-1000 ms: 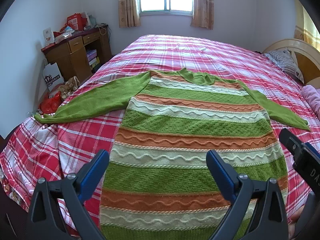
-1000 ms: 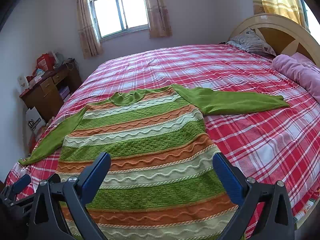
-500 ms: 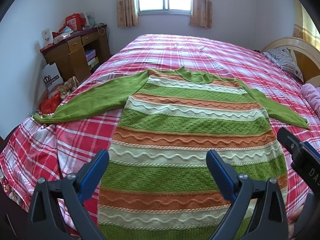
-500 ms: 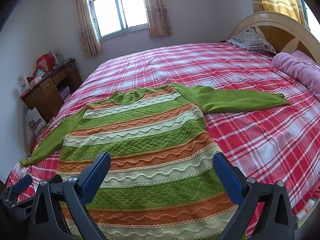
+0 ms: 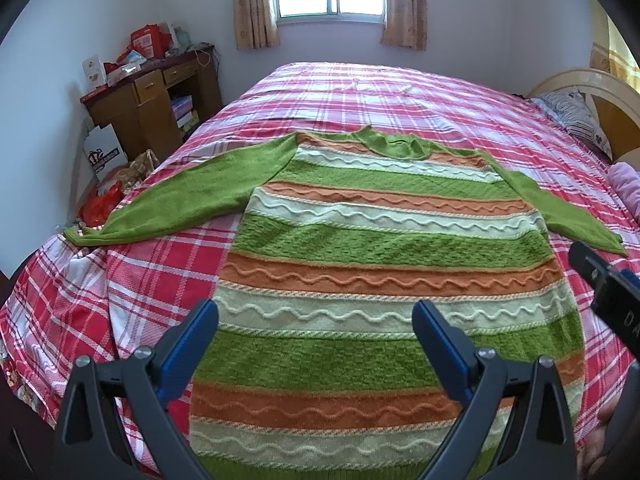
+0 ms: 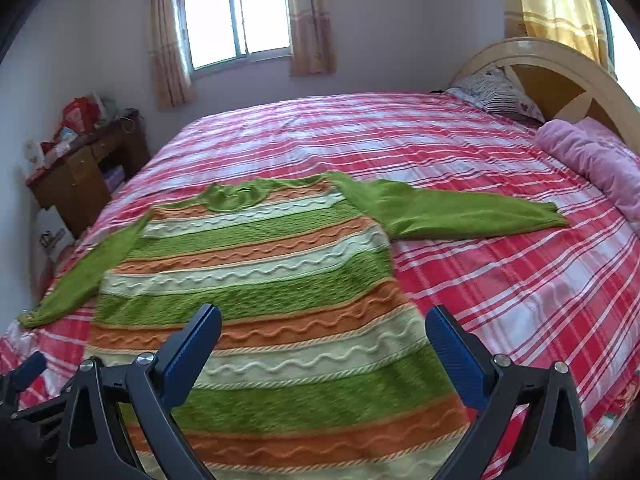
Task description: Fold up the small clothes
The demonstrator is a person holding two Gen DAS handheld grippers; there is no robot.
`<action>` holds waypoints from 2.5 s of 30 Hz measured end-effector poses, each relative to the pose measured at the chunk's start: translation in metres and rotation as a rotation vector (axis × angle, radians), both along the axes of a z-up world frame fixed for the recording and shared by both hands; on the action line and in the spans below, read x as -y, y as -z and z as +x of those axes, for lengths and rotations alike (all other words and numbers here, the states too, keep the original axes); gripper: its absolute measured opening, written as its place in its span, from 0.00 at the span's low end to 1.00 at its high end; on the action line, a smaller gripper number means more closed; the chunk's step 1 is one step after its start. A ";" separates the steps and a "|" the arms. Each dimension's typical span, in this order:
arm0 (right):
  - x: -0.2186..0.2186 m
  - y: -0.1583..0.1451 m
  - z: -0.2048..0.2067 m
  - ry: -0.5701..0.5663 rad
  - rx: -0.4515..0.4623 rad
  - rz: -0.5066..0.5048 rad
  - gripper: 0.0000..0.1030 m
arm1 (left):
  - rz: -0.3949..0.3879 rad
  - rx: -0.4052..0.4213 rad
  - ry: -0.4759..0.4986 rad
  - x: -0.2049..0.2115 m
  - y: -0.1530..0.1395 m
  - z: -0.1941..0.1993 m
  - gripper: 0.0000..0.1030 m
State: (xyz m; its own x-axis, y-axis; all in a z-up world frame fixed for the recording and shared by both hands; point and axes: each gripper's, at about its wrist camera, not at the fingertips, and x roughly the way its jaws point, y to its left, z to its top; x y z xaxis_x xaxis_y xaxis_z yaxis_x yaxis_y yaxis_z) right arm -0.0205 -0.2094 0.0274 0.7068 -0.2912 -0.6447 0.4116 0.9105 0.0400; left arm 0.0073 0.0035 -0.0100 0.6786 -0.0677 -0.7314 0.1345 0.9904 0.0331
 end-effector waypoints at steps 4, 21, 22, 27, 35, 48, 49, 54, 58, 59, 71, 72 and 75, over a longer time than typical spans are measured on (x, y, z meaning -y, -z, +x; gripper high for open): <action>0.019 0.003 0.009 0.027 -0.011 0.015 0.99 | 0.031 0.008 -0.004 0.005 0.003 0.008 0.97; 0.090 0.007 0.041 0.105 -0.033 0.005 0.99 | 0.083 0.059 -0.065 0.022 0.017 0.062 0.97; 0.097 0.007 0.044 0.108 -0.032 0.000 0.99 | 0.096 0.064 -0.073 0.024 0.021 0.069 0.97; 0.141 0.015 0.050 0.128 -0.026 0.005 0.99 | 0.133 0.046 -0.113 0.029 0.039 0.102 0.97; 0.236 0.030 0.040 0.304 -0.089 -0.010 0.99 | 0.131 0.016 -0.149 0.034 0.063 0.130 0.97; 0.327 0.034 0.020 0.508 -0.147 -0.121 0.99 | 0.049 -0.032 -0.172 0.027 0.075 0.137 1.00; 0.332 0.035 0.020 0.517 -0.143 -0.126 0.99 | 0.028 -0.040 -0.172 0.025 0.075 0.137 1.00; 0.360 0.044 0.021 0.561 -0.154 -0.091 0.99 | 0.017 -0.045 -0.173 0.024 0.077 0.139 1.00; 0.410 0.058 -0.003 0.642 -0.046 0.185 0.91 | 0.016 -0.045 -0.173 0.025 0.078 0.139 1.00; 0.419 0.061 -0.010 0.667 -0.009 0.237 0.79 | 0.014 -0.046 -0.172 0.026 0.078 0.139 1.00; 0.439 0.073 0.005 0.665 0.038 0.287 0.68 | 0.011 -0.046 -0.171 0.026 0.079 0.140 1.00; 0.440 0.074 0.004 0.671 0.039 0.284 0.66 | 0.010 -0.046 -0.171 0.026 0.079 0.140 1.00; 0.439 0.074 0.007 0.664 -0.008 0.227 0.29 | 0.011 -0.045 -0.171 0.026 0.079 0.140 1.00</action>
